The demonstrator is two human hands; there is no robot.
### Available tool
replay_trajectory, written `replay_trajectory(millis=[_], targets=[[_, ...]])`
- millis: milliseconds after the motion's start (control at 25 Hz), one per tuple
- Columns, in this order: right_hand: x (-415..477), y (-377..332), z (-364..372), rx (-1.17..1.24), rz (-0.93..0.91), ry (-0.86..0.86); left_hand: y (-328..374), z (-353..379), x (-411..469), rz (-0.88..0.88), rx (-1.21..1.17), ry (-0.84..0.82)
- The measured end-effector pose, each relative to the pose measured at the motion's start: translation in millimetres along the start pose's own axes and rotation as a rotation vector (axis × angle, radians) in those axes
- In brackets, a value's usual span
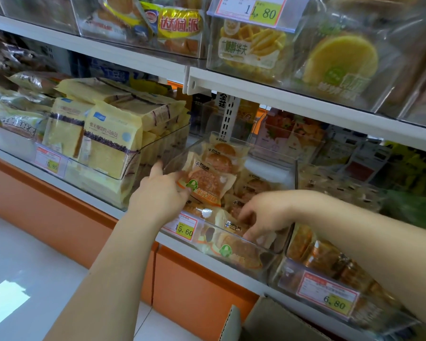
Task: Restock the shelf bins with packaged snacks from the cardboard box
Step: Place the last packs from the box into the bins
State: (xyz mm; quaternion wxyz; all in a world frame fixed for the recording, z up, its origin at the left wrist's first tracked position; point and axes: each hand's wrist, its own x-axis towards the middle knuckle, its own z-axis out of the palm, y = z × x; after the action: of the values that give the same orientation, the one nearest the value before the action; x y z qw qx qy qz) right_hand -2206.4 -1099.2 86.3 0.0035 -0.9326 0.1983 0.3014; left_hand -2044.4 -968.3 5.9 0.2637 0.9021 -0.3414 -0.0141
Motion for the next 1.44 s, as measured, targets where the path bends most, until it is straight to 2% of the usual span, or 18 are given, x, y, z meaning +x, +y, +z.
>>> replay_trajectory(millis=[80,160,240,360,520,680,840,920,1040,1120,1200,1320,1440], targets=[[3,5,-2,0.021,0.023,0.004,0,0,-2,-0.005,0.000,-0.003],[7,16,-14,0.048,0.080,0.081,-1,-1,-3,-0.003,-0.007,0.003],[17,22,-18,-0.037,0.145,0.136,-2,-3,-3,-0.011,-0.016,0.005],[31,19,-9,-0.183,0.172,-0.040,-2,-4,-5,-0.006,-0.023,0.016],[56,43,-18,-0.259,0.259,0.067,1,-6,-5,0.001,-0.031,0.027],[72,54,-11,-0.350,0.316,0.014,-1,-5,-7,0.002,-0.037,0.014],[63,60,-26,-0.145,0.330,0.262,-3,-7,-7,0.016,-0.055,0.026],[64,61,-29,-0.123,0.343,0.250,-2,-6,-8,0.022,-0.065,0.021],[86,60,-16,-0.211,0.344,0.103,-1,-4,-11,0.033,-0.069,0.018],[93,58,-13,-0.213,0.335,0.069,-4,-7,-10,0.035,-0.073,0.022],[84,54,-17,-0.121,0.292,0.093,-6,-11,-11,0.021,-0.071,0.023],[51,55,-25,0.075,0.173,0.231,-5,-16,-14,0.026,-0.061,0.028],[12,55,-26,0.122,0.125,0.227,0,-18,-20,0.029,-0.042,0.023]])
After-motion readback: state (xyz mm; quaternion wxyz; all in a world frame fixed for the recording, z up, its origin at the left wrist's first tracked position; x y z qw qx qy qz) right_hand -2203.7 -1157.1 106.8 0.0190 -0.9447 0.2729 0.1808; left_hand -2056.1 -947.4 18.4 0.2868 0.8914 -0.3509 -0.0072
